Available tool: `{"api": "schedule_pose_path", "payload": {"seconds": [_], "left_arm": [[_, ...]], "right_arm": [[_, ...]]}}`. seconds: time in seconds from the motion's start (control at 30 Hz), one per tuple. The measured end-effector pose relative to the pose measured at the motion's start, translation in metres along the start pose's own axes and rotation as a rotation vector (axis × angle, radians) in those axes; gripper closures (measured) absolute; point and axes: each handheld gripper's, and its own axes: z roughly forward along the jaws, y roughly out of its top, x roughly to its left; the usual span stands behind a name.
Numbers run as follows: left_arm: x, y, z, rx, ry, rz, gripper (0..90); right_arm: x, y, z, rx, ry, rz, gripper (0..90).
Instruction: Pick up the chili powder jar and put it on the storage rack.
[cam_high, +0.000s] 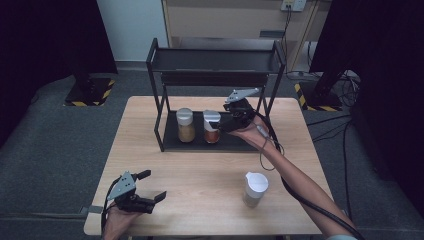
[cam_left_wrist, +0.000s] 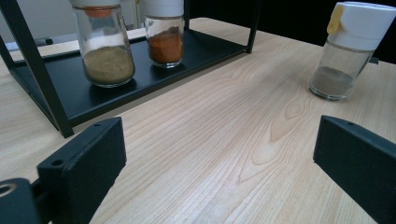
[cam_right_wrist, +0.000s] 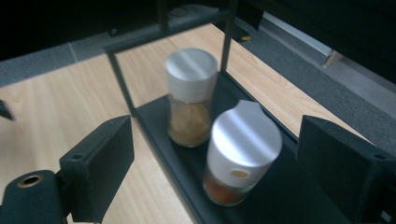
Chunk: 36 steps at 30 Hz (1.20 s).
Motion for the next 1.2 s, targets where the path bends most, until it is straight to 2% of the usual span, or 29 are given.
{"api": "schedule_pose_path", "payload": {"seconds": [0.07,0.33,0.47,0.63,0.77,1.2], "left_arm": [[0.000,0.000,0.000,0.000,0.001,0.002,1.5],[-0.001,0.000,0.000,0.001,0.002,0.002,1.5],[-0.001,0.000,0.000,0.002,0.005,0.002,1.5],[-0.001,0.000,-0.001,-0.003,0.005,0.000,1.5],[-0.001,0.000,-0.001,-0.004,0.007,0.002,1.4],[-0.001,0.000,-0.002,-0.004,0.010,-0.001,1.4]], "right_arm": [[0.004,0.002,-0.010,-0.004,0.013,-0.007,11.4],[0.024,-0.005,-0.046,-0.052,0.019,-0.044,10.2],[0.033,-0.014,-0.063,-0.078,0.007,-0.053,9.9],[0.043,-0.031,-0.088,-0.139,-0.007,-0.044,9.9],[0.047,-0.042,-0.107,-0.172,-0.026,-0.028,10.0],[0.062,-0.083,-0.152,-0.185,-0.122,0.004,10.0]]}}
